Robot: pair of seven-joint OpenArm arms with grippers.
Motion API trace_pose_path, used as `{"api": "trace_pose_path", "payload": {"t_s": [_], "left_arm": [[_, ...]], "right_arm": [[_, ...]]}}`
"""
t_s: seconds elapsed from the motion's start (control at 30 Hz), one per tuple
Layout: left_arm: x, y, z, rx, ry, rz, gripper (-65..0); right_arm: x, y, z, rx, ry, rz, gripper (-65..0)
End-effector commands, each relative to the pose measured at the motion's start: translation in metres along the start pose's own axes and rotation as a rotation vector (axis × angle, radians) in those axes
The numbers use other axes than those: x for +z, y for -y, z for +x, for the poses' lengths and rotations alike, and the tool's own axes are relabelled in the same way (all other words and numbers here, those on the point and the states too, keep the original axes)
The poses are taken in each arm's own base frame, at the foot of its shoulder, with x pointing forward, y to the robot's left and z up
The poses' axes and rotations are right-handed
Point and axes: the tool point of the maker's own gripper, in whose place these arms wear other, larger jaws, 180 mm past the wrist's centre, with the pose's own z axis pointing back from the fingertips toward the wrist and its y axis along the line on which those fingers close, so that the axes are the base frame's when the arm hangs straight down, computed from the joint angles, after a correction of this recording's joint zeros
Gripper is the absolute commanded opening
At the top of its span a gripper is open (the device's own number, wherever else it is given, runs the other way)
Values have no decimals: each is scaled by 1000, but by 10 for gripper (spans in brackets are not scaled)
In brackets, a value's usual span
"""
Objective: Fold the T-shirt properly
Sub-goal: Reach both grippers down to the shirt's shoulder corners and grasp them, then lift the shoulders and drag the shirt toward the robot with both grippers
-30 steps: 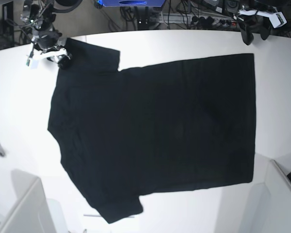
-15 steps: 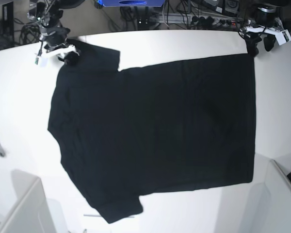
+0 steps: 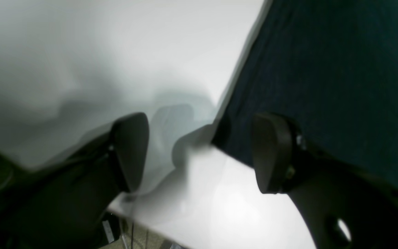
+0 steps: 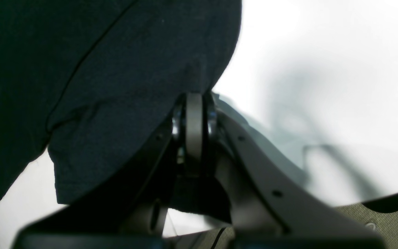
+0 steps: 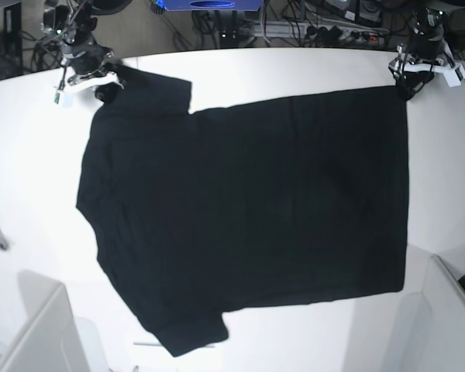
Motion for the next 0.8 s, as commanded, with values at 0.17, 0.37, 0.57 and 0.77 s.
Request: {"api": "trace_pose_path", "payload": {"t_s": [0.17,0.37,0.57,0.77], "left_arm": [[-7,13,7,1,-10,-35,-196],[-16,12,-4,24,-68,-33,-267],[-20,16,-21,22,-122,-46,-561],[-20,19,-21,16,-122,-52,-650]], "right_arm": [[3,14,-23,-1,-96,-53,-650],[3,12,-24,0,-97,-50,-650],[3,13,-23,-1,-95,-52,-650],[3,13,-23,-2,-95,-52,-650]]}}
